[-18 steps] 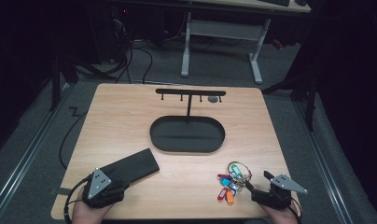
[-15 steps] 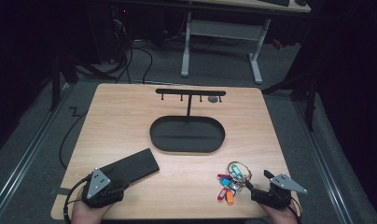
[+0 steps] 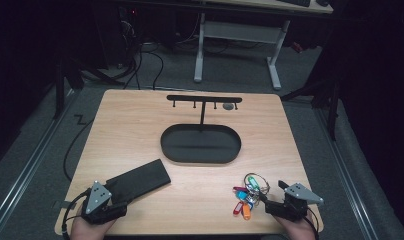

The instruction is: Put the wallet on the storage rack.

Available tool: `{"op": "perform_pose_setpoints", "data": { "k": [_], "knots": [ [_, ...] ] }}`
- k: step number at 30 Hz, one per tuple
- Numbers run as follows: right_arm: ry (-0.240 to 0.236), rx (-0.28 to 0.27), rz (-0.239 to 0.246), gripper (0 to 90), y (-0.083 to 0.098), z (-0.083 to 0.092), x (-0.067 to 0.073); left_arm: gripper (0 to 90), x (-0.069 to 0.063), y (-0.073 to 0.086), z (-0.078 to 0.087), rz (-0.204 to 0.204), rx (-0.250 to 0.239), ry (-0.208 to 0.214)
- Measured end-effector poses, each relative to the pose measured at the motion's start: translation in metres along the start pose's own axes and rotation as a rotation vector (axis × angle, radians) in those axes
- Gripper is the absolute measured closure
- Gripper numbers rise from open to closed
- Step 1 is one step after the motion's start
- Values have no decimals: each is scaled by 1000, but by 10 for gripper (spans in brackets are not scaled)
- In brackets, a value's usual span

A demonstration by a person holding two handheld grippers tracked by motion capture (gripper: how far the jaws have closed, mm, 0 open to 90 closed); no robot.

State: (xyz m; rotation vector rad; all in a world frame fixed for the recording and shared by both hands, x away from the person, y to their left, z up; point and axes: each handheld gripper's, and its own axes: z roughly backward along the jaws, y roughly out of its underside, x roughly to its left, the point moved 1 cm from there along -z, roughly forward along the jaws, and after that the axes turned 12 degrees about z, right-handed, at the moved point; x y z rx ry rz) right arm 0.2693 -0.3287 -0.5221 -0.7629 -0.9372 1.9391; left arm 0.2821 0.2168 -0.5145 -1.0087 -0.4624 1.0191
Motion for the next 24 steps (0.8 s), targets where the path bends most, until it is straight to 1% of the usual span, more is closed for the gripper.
{"op": "perform_pose_setpoints", "data": {
  "k": [4, 7, 8, 9, 10, 11, 12, 13, 15, 16, 17, 18, 19, 20, 21, 22, 23, 24],
  "knots": [
    [-1, -5, 20, 136, -6, -6, 1, 269, 3, 6, 9, 9, 11, -31],
    [12, -22, 32, 148, -14, -11, 2, 271, 9, 9, 15, 13, 29, -46],
    [14, -25, 28, 149, -16, -12, 2, 278, 14, 11, 17, 6, 48, -73],
    [14, -25, 28, 149, -16, -12, 2, 289, 14, 11, 17, 6, 48, -73],
    [11, -32, 32, 150, -18, -12, 2, 289, 16, 12, 19, 7, 56, -85],
    [8, -35, 31, 149, -19, -12, 3, 305, 19, 13, 21, 17, 55, -89],
    [6, -43, 45, 152, -20, -12, 4, 318, 22, 13, 24, 31, 56, -90],
    [6, -43, 45, 152, -20, -12, 4, 318, 23, 14, 25, 35, 53, -98],
    [10, -42, 46, 156, -22, -11, 5, 327, 27, 15, 30, 31, 55, -118],
    [12, -48, 40, 169, -23, -10, 5, 358, 30, 17, 35, 28, 56, -129],
    [12, -48, 40, 169, -23, -10, 5, 375, 30, 17, 35, 28, 56, -129],
    [20, -52, 43, 180, -23, -10, 4, 390, 34, 19, 40, 35, 50, -141],
    [20, -52, 43, 180, -23, -10, 4, 403, 34, 19, 40, 35, 50, -141],
    [17, -56, 32, 196, -23, -10, 2, 427, 38, 22, 44, 51, 50, -151],
    [18, -55, 33, 201, -23, -10, 2, 446, 40, 24, 45, 62, 56, -154],
    [18, -55, 33, 201, -23, -10, 2, 474, 40, 24, 45, 62, 56, -154],
    [20, -53, 34, 206, -22, -10, 2, 474, 42, 26, 44, 72, 67, -156],
    [18, -49, 36, 216, -20, -10, 2, 576, 44, 27, 43, 73, 75, -158]
  ]
}}
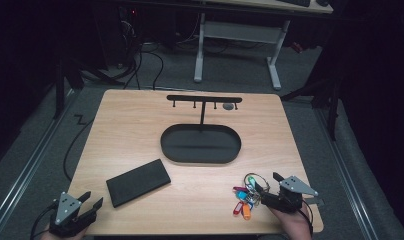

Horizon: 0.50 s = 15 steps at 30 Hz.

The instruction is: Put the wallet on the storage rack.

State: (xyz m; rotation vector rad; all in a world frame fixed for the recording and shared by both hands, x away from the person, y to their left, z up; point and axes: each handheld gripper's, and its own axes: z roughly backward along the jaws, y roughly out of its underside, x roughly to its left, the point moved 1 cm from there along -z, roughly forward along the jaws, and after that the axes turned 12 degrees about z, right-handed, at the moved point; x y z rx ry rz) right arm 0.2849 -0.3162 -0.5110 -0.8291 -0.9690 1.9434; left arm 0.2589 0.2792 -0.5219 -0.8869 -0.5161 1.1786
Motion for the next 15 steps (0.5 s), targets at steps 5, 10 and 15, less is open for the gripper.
{"op": "perform_pose_setpoints", "data": {
  "k": [5, 10, 15],
  "knots": [
    [-2, -1, 7, 235, 2, 2, -1, 736, 2, 4, -9, -3, 47, -38],
    [-5, -11, -8, 266, 7, 9, -5, 830, -7, 5, -19, -45, 96, -50],
    [-6, -22, -14, 275, 8, 12, -7, 839, -18, 3, -22, -85, 106, -43]
  ]
}}
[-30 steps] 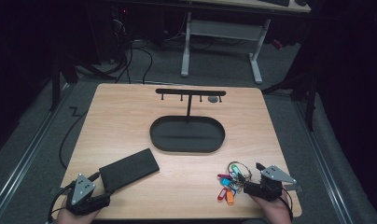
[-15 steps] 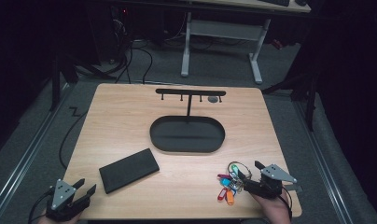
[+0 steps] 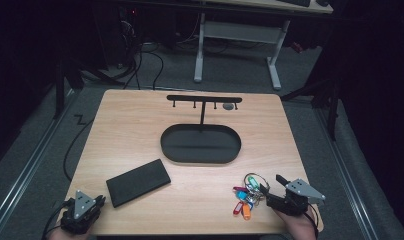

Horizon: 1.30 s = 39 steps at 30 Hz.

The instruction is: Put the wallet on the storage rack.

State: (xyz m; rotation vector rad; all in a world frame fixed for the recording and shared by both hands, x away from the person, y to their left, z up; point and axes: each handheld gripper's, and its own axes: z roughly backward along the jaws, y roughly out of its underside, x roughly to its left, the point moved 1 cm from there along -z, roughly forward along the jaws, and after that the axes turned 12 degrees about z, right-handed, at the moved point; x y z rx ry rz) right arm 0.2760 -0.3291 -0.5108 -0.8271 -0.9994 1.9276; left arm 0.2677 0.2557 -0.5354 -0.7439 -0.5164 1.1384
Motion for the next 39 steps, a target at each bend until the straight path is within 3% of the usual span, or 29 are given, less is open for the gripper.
{"op": "perform_pose_setpoints", "data": {
  "k": [6, 15, 18, 23, 28, 39],
  "knots": [
    [-9, 4, 12, 286, -1, -2, 0, 837, -11, 0, 0, -33, -1, 18],
    [-20, 9, 15, 291, -2, -4, 4, 837, -16, 2, 5, -34, -10, 43],
    [-22, 8, 18, 299, -2, -5, 3, 830, -20, 4, 8, -51, -17, 84],
    [-32, 23, 7, 305, 0, -7, 2, 810, -40, 5, 10, -122, -19, 135],
    [-33, 19, 8, 308, -1, -7, 3, 780, -57, 3, 10, -162, -22, 162],
    [-39, 28, 17, 315, -1, -10, 5, 767, -91, -7, -3, -205, -22, 249]
  ]
}}
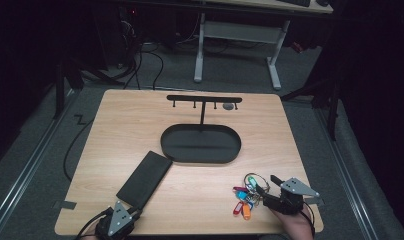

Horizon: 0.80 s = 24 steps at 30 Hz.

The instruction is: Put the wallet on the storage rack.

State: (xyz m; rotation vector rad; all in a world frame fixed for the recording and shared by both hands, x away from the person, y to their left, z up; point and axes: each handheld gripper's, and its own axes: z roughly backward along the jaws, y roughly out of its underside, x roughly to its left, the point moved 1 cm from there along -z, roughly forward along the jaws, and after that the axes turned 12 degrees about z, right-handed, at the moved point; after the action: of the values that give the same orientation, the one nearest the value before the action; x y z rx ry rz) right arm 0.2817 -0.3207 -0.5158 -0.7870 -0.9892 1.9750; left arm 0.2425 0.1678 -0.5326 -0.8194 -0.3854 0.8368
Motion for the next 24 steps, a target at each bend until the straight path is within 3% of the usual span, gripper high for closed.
{"op": "perform_pose_setpoints", "data": {
  "k": [5, 13, 20, 24],
  "knots": [
    [0, -2, -7, 316, 0, 1, 0, 730, -7, -6, 3, -12, -30, 9],
    [-11, -1, -7, 321, 1, 1, -1, 597, 4, -13, 8, 23, -76, -24],
    [-13, -7, -5, 323, -1, 0, 0, 503, 10, -38, -9, 41, -73, -3],
    [-19, -3, -7, 323, 0, -2, 0, 458, 6, -46, -20, 9, -54, -41]
  ]
}}
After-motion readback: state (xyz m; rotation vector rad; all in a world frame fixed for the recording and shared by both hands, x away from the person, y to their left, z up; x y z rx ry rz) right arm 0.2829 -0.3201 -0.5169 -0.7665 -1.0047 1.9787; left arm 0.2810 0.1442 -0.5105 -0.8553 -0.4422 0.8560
